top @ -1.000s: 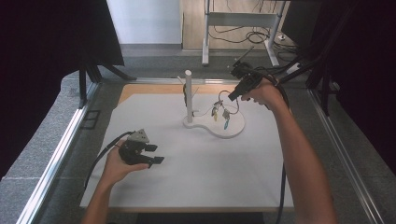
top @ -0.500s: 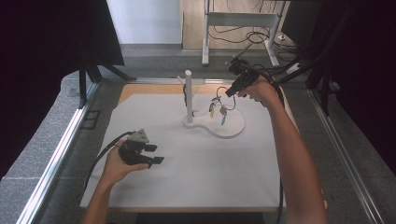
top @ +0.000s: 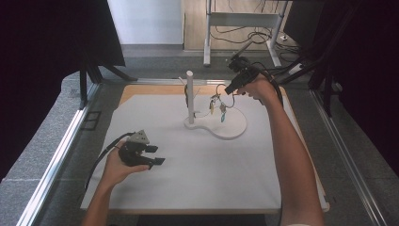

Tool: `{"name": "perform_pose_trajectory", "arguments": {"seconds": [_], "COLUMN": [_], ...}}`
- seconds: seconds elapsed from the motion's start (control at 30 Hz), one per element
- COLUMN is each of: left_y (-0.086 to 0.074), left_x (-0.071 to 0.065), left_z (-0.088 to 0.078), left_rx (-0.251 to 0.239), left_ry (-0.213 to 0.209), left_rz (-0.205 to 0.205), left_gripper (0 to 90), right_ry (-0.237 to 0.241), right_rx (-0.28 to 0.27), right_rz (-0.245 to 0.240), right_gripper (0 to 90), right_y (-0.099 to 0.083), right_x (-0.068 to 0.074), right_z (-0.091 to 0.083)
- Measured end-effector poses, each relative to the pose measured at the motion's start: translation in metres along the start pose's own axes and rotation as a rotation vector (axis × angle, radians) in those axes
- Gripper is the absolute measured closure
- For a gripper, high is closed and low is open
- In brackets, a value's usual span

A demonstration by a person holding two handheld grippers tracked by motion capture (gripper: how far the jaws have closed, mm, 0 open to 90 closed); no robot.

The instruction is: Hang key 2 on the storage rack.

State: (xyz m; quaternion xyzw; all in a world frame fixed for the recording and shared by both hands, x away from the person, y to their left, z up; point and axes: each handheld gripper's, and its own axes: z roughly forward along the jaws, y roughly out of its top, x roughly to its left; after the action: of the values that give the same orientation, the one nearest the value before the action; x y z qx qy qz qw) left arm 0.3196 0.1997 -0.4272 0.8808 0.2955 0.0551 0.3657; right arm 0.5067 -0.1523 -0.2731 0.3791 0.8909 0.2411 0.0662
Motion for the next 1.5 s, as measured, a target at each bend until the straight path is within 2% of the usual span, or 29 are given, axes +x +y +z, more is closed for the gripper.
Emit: {"name": "perform_pose_trajectory", "arguments": {"seconds": [0.47, 0.7, 1.5], "left_y": [0.000, 0.000, -0.001], "left_x": [-0.001, 0.000, -0.001], "left_z": [-0.003, -0.003, -0.006], "left_rx": [-0.024, -0.018, -0.033], "left_ry": [-0.008, -0.010, -0.014], "left_rz": [-0.003, 0.003, -0.002], "left_gripper": [41.7, 41.6, 41.6], "right_ry": [0.008, 0.003, -0.003], "right_rx": [-0.020, -0.027, -0.043], "right_rz": [0.018, 0.016, 0.018], "right_gripper": [87.2, 87.3, 87.2], "right_y": [0.014, 0.022, 0.036], "right_x": [-0.003, -0.003, 0.007], "right_z": [0.011, 0.020, 0.044]}}
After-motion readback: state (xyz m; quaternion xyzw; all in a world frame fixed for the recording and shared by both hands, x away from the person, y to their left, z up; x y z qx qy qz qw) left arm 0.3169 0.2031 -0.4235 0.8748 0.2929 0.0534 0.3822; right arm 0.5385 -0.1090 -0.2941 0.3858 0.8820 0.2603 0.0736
